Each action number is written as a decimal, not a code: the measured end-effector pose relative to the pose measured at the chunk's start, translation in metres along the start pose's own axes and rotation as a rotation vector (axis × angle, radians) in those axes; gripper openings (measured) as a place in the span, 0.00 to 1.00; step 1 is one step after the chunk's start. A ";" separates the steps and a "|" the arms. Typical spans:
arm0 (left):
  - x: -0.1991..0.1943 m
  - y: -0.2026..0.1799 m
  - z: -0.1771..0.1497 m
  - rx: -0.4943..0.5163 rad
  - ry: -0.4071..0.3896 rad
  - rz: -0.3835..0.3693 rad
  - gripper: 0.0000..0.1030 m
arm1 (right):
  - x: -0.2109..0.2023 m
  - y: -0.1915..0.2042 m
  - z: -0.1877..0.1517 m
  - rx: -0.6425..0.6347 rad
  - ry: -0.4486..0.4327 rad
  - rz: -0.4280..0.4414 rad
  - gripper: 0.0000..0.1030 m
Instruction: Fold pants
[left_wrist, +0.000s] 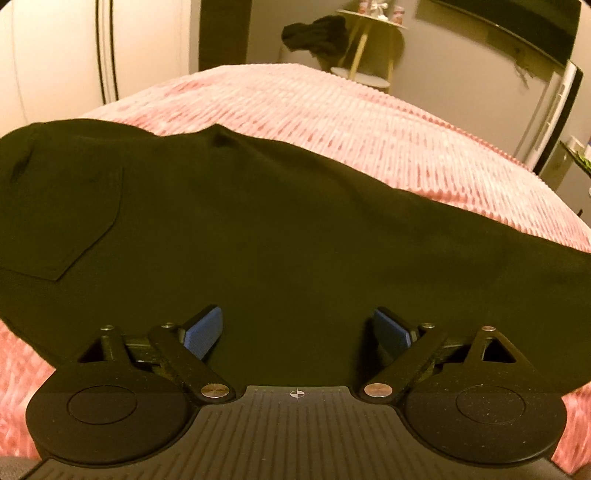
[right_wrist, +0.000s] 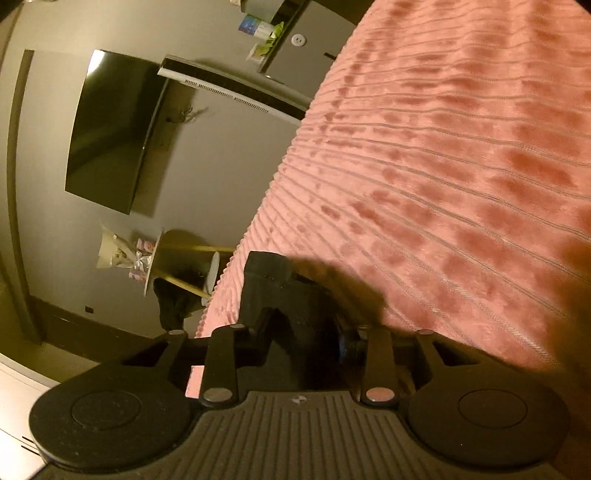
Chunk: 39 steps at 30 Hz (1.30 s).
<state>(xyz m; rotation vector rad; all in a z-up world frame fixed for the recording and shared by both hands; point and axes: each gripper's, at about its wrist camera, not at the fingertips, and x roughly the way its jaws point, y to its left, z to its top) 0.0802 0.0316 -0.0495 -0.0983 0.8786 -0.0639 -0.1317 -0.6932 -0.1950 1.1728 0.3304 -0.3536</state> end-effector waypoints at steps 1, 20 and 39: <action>0.000 0.000 0.000 0.004 -0.002 0.000 0.91 | -0.001 0.005 0.000 -0.015 -0.003 -0.001 0.30; -0.008 0.024 -0.003 -0.114 -0.048 -0.096 0.91 | 0.013 0.196 -0.254 -0.641 0.357 0.243 0.13; 0.007 0.001 0.001 -0.084 0.012 -0.392 0.92 | 0.040 0.153 -0.213 -0.553 0.484 -0.173 0.04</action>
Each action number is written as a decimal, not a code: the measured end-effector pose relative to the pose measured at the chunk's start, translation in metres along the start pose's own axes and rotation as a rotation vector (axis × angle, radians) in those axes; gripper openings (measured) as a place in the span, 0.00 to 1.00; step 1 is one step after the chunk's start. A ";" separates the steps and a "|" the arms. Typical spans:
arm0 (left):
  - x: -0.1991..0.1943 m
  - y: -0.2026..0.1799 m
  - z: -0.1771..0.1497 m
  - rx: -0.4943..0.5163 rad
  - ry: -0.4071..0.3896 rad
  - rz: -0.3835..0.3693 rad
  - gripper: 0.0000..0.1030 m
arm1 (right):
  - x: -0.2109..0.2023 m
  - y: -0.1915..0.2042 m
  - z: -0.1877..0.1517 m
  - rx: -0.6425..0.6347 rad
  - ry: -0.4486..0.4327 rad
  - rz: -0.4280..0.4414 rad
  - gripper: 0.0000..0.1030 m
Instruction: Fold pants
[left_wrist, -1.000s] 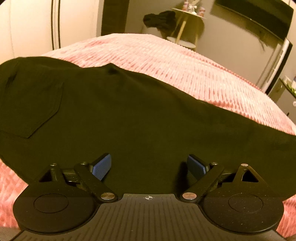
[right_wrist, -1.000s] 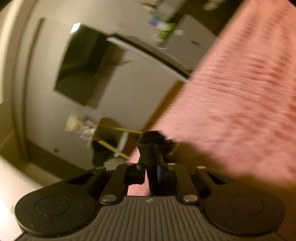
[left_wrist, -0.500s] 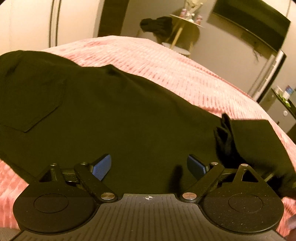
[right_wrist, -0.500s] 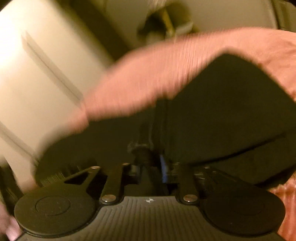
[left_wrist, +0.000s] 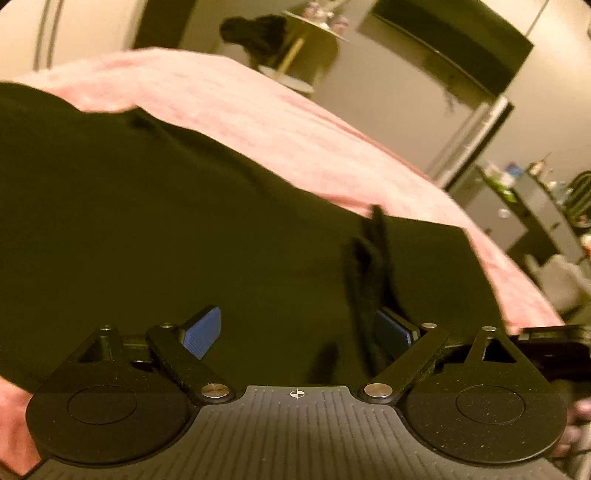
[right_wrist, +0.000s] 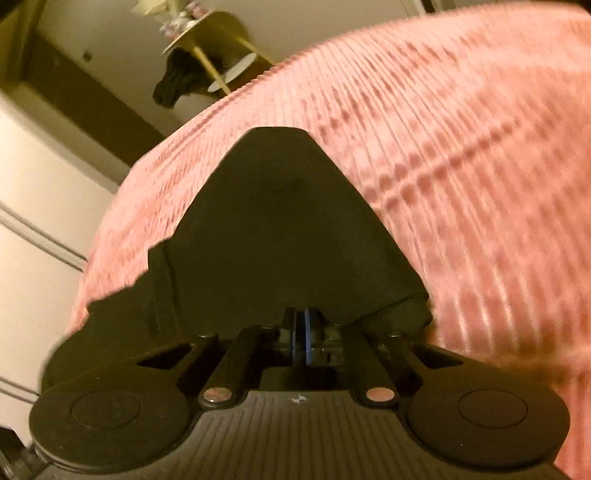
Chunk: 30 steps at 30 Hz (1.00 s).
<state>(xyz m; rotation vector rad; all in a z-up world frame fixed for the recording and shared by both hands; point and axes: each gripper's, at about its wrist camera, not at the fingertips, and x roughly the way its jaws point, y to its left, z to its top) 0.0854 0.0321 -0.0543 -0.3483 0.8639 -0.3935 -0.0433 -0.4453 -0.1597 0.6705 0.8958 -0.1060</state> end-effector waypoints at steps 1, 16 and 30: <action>0.004 -0.002 0.003 -0.023 0.016 -0.043 0.92 | 0.001 -0.001 0.001 0.013 -0.003 0.015 0.04; 0.113 -0.031 0.008 -0.330 0.276 -0.266 0.17 | -0.011 -0.022 -0.012 0.122 -0.019 0.214 0.22; 0.009 0.033 0.050 -0.024 0.033 0.063 0.16 | -0.026 -0.024 -0.012 0.140 -0.027 0.427 0.45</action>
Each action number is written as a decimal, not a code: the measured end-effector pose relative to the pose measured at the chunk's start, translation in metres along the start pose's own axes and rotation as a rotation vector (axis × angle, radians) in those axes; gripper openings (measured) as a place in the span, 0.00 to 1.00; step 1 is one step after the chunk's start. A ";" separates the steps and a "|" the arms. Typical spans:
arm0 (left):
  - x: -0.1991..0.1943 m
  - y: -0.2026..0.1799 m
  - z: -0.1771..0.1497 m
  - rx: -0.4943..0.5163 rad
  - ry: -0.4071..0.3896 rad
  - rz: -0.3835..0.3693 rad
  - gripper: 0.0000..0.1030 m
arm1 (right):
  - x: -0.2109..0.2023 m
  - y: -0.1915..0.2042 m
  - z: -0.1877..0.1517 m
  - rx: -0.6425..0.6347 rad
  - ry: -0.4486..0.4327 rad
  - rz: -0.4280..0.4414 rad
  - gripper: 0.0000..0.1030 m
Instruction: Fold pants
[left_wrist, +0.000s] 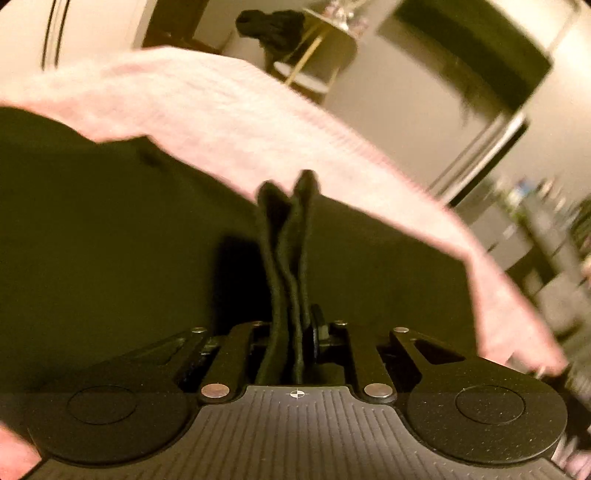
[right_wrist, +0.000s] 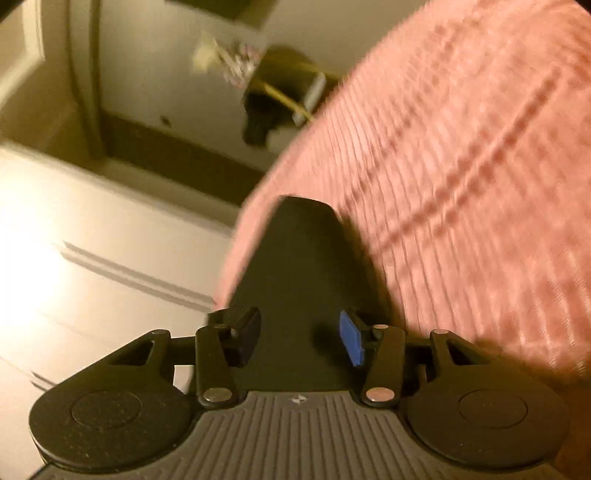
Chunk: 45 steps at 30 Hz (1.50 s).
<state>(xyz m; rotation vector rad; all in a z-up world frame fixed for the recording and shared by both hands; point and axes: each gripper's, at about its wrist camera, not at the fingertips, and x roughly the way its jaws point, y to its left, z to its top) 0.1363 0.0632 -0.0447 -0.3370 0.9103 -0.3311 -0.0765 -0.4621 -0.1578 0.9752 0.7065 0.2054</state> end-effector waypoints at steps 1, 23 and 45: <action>-0.001 0.005 -0.005 0.014 0.015 0.028 0.27 | 0.007 0.004 -0.001 -0.026 0.026 -0.031 0.45; 0.020 0.062 -0.023 -0.257 -0.051 -0.111 0.28 | 0.077 0.027 0.022 -0.227 0.045 -0.268 0.65; -0.027 0.078 -0.029 -0.282 -0.348 0.126 0.44 | 0.064 0.074 -0.010 -0.541 -0.147 -0.251 0.24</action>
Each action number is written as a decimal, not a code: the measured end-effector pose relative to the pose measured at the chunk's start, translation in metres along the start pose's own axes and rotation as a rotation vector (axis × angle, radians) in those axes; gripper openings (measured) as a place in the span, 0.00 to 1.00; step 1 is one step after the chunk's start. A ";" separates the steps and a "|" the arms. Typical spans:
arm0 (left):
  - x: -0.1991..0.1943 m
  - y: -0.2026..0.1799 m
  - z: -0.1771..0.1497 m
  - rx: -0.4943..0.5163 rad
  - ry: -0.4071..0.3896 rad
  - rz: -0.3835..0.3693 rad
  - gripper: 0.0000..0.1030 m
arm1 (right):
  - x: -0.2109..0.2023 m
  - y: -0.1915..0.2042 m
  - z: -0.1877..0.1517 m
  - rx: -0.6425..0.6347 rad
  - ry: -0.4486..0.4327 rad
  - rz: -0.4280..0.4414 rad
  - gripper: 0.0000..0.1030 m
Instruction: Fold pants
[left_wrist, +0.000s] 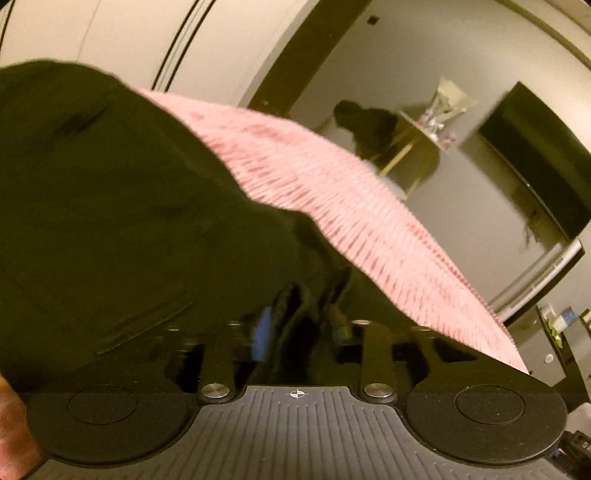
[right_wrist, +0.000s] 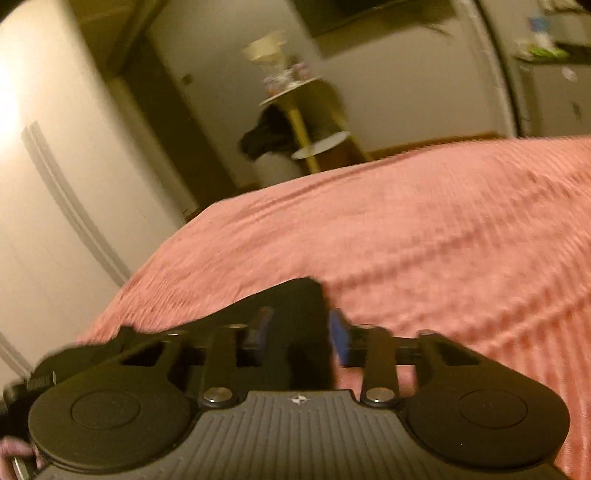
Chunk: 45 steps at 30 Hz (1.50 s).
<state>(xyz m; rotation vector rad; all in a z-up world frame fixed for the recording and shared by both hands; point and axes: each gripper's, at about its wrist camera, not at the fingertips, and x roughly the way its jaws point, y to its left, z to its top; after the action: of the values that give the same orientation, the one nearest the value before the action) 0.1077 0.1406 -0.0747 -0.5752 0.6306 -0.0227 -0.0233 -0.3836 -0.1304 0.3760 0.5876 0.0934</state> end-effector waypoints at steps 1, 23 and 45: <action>-0.001 -0.004 -0.002 0.019 -0.004 -0.002 0.48 | 0.003 0.007 -0.004 -0.028 0.018 0.010 0.23; -0.007 -0.001 -0.008 -0.021 0.062 -0.032 0.55 | -0.003 0.041 -0.047 -0.093 0.216 -0.022 0.35; -0.078 0.108 0.029 -0.360 -0.120 -0.005 0.99 | -0.003 0.041 -0.058 -0.006 0.273 0.037 0.55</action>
<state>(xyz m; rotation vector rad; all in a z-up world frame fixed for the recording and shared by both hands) 0.0443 0.2611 -0.0686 -0.9191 0.5189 0.1224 -0.0574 -0.3272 -0.1580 0.3709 0.8501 0.1835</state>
